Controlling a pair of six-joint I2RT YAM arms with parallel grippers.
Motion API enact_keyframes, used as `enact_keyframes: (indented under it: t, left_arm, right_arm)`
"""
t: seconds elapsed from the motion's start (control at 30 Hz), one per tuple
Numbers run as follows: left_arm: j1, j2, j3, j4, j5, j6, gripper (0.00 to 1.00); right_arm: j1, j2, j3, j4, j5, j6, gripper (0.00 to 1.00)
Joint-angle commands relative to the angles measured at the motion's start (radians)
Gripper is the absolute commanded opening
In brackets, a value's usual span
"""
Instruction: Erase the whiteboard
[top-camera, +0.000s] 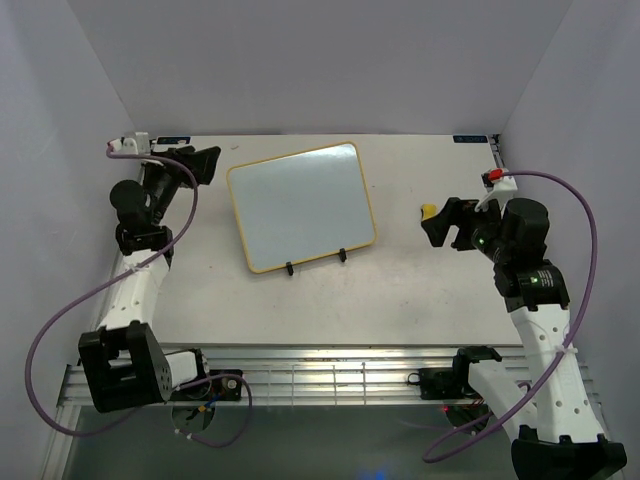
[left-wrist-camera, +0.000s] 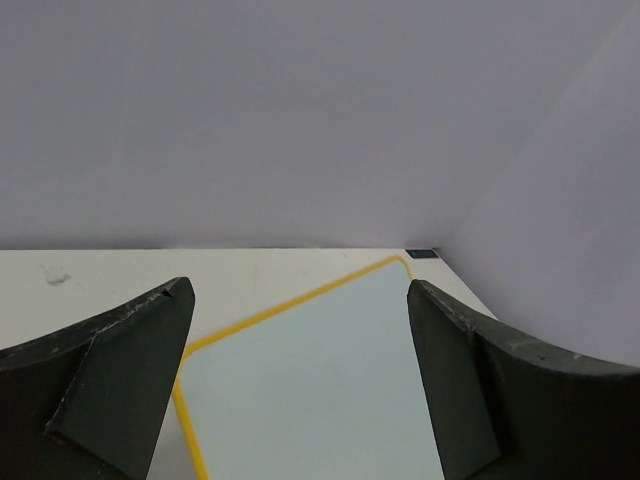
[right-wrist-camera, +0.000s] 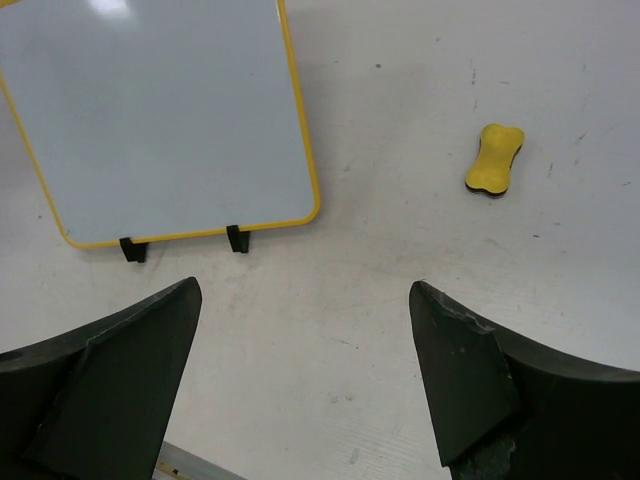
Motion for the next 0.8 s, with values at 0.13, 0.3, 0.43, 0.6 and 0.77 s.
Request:
enact_keyframes:
  t: [0.13, 0.3, 0.43, 0.6, 0.77]
  left_arm:
    - [-0.01, -0.23, 0.151, -0.835, -0.226, 0.125, 0.98]
    - [-0.021, -0.397, 0.144, -1.064, -0.259, 0.211, 0.98]
    - [-0.042, -0.531, 0.202, -1.26, -0.423, 0.307, 0.98]
    - [-0.104, -0.649, 0.217, -1.354, -0.476, 0.343, 0.98]
    - [-0.153, -0.761, 0.207, -1.444, -0.528, 0.374, 0.98]
  right_arm:
    - [0.004, 0.02, 0.132, -0.103, 0.156, -0.045, 0.9]
    - [0.004, 0.004, 0.192, -0.188, 0.224, -0.06, 0.9]
    - [0.004, -0.009, 0.197, -0.249, 0.199, -0.114, 0.9]
    - [0.004, -0.027, 0.175, -0.277, 0.202, -0.094, 0.9]
    - [0.004, -0.073, 0.138, -0.306, 0.222, -0.095, 0.9]
